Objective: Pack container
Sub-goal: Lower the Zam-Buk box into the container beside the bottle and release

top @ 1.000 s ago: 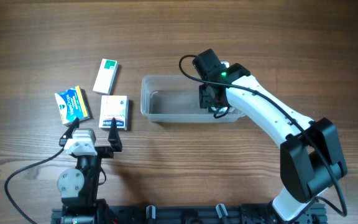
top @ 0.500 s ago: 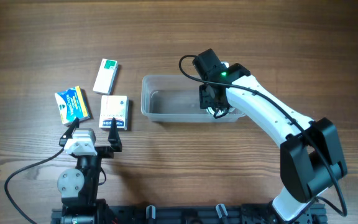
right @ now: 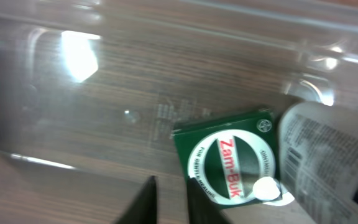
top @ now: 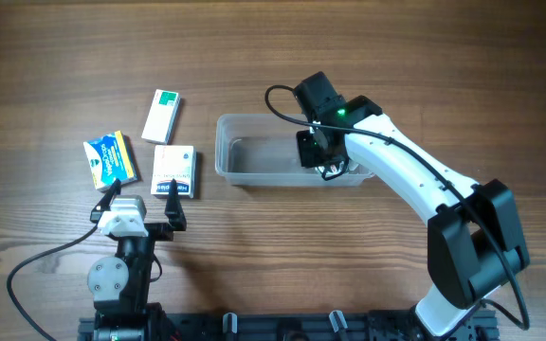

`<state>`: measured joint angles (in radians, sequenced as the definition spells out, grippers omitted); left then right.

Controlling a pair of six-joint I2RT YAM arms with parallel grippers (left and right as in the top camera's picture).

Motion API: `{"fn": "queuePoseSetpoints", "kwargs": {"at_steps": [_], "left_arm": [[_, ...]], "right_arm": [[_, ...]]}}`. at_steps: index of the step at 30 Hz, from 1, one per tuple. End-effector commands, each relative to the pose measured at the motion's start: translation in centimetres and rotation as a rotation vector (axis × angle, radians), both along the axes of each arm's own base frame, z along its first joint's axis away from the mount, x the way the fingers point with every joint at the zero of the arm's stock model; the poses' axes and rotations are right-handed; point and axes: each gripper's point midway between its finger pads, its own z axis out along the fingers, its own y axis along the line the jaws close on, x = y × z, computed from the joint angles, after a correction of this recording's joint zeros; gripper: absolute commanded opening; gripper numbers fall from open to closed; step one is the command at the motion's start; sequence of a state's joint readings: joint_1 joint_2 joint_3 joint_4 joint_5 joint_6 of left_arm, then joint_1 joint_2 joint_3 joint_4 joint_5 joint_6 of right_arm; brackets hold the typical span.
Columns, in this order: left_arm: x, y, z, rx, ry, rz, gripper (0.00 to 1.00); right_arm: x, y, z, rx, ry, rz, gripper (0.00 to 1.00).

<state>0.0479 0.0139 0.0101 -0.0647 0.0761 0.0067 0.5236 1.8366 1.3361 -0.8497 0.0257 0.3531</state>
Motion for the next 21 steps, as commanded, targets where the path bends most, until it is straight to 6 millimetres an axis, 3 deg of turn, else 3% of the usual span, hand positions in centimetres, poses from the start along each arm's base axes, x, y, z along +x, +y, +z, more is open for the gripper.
{"fn": "queuePoseSetpoints", "kwargs": {"at_steps": [1, 15, 21], "left_arm": [[0.0, -0.2, -0.2, 0.014, 0.001, -0.013, 1.0], [0.0, -0.2, -0.2, 0.014, 0.001, -0.013, 1.0], [0.0, -0.2, -0.2, 0.014, 0.001, -0.013, 1.0]], "right_arm": [[0.1, 1.6, -0.1, 0.035, 0.005, 0.124, 0.09], [0.6, 2.5, 0.0, 0.064, -0.023, 0.195, 0.04], [0.6, 3.0, -1.3, 0.075, 0.004, 0.203, 0.04]]}}
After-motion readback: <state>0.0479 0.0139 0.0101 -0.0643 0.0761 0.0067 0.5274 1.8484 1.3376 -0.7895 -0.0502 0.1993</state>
